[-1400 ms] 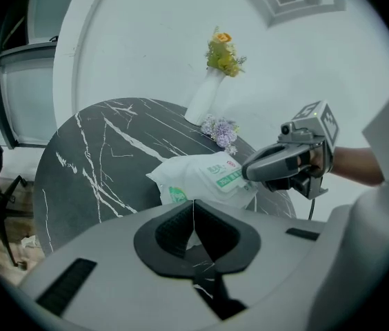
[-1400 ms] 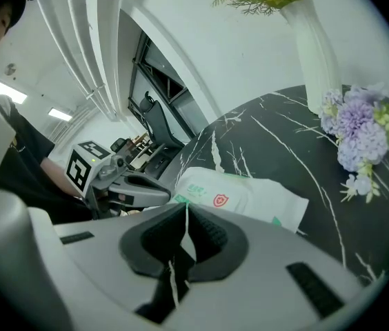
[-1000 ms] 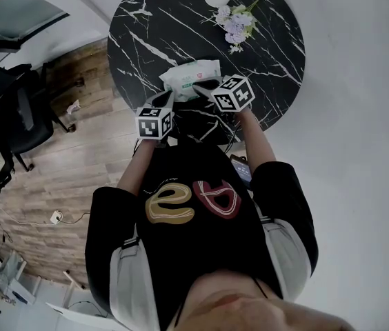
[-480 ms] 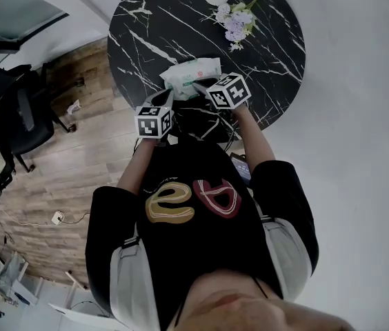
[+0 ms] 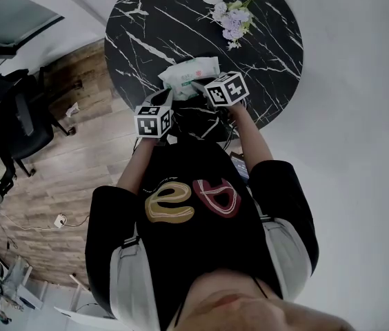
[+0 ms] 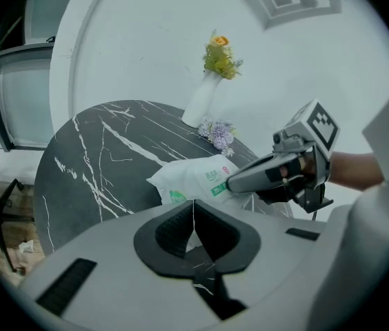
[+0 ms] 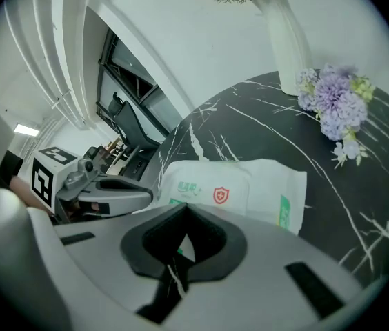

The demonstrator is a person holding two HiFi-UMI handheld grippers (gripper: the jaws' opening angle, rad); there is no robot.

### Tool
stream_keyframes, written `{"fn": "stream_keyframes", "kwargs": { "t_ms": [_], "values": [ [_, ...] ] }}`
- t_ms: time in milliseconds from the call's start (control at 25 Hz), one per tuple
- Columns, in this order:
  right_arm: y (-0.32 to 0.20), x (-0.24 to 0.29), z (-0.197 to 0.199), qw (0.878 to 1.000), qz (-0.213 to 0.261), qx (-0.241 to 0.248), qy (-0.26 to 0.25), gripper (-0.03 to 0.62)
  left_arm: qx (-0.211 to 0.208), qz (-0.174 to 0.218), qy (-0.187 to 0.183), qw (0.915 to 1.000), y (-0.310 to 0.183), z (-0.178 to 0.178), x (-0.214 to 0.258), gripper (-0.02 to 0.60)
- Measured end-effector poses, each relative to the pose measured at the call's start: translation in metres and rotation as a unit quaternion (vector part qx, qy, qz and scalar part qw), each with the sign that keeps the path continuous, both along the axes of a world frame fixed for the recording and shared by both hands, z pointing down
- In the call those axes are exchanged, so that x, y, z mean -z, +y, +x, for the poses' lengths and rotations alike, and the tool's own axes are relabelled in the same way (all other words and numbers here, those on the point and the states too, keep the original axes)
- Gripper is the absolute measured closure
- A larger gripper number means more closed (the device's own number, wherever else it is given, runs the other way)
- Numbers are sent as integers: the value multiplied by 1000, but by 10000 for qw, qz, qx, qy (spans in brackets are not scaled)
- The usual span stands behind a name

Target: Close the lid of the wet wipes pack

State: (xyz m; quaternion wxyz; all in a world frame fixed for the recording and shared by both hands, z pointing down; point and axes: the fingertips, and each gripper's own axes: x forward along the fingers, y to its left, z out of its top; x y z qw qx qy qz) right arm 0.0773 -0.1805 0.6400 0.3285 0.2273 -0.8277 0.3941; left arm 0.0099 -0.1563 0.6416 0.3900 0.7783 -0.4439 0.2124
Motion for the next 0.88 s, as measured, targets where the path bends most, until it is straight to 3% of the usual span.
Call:
{"fn": "stream_keyframes", "kwargs": {
  "t_ms": [360,640,880],
  "values": [
    [-2,1,1,9999,-46,-150,27,583,-78,9,44,10000,-5,0,1,563],
    [-1,2,3,9979,-69,-616,-172,582,-152,81,108,9998,-9,0,5,563],
    [-1,20,5,9958,219,-815,-345,567,-240,166,178,9994,-11,0,13,563]
  ]
}}
